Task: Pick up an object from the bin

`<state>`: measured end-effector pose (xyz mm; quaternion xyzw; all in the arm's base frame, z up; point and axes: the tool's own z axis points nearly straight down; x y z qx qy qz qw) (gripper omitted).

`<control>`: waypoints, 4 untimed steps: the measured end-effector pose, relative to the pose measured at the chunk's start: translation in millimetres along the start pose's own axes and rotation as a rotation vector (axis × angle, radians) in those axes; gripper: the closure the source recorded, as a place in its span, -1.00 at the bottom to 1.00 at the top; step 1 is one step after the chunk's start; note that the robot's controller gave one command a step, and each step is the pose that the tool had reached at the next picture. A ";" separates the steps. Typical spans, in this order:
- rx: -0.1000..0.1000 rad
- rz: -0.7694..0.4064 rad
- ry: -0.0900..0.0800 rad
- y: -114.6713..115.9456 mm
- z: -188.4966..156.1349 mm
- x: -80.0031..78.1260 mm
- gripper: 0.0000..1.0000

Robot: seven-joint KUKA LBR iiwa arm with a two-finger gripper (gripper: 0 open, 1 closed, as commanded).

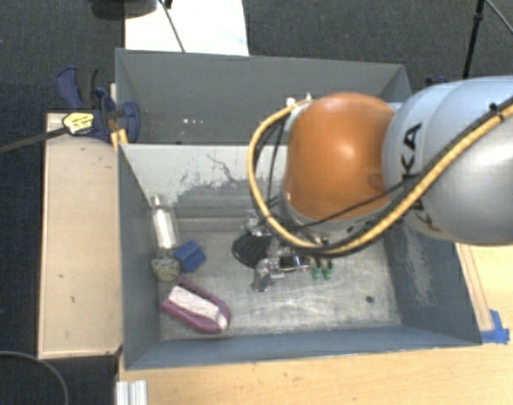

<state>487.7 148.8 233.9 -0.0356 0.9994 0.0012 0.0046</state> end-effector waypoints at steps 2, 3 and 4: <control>0.002 -0.025 0.015 2.1 166.4 -49.1 -1.00; 0.001 -0.024 0.012 2.4 162.7 -49.8 1.00; 0.000 -0.127 0.000 16.4 17.8 -60.3 1.00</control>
Offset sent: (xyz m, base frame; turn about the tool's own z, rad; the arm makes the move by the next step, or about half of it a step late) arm 0.0000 0.0000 0.0000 0.0000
